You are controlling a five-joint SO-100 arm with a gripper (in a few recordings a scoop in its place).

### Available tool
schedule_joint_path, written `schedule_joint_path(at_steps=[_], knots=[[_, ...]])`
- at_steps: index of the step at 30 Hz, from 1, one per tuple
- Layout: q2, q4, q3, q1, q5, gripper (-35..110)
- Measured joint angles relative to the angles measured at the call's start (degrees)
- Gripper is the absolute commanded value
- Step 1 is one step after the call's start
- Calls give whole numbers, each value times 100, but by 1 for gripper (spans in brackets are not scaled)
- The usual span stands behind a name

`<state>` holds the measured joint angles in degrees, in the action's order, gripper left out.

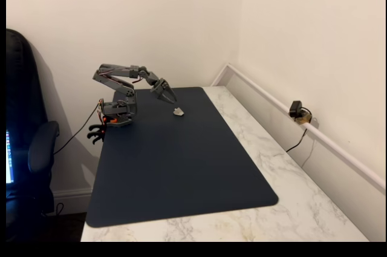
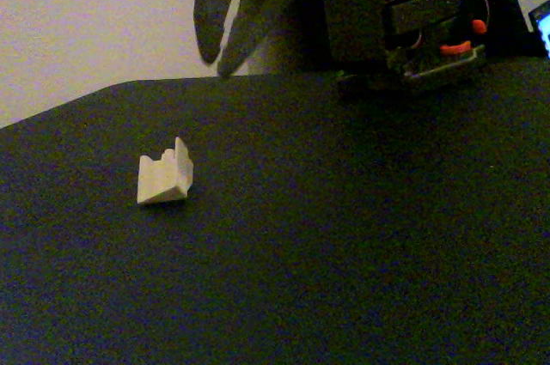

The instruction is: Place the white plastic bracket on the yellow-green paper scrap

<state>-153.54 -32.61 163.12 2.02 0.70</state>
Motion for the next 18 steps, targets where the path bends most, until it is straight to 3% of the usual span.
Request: schedule_joint_path(at_steps=[5,10,18], knots=[[-1143,-97,756,-141,202,2],[-2909,-958,1397,-202,176,0],[-3384,-1705,1406,-272,211,0]])
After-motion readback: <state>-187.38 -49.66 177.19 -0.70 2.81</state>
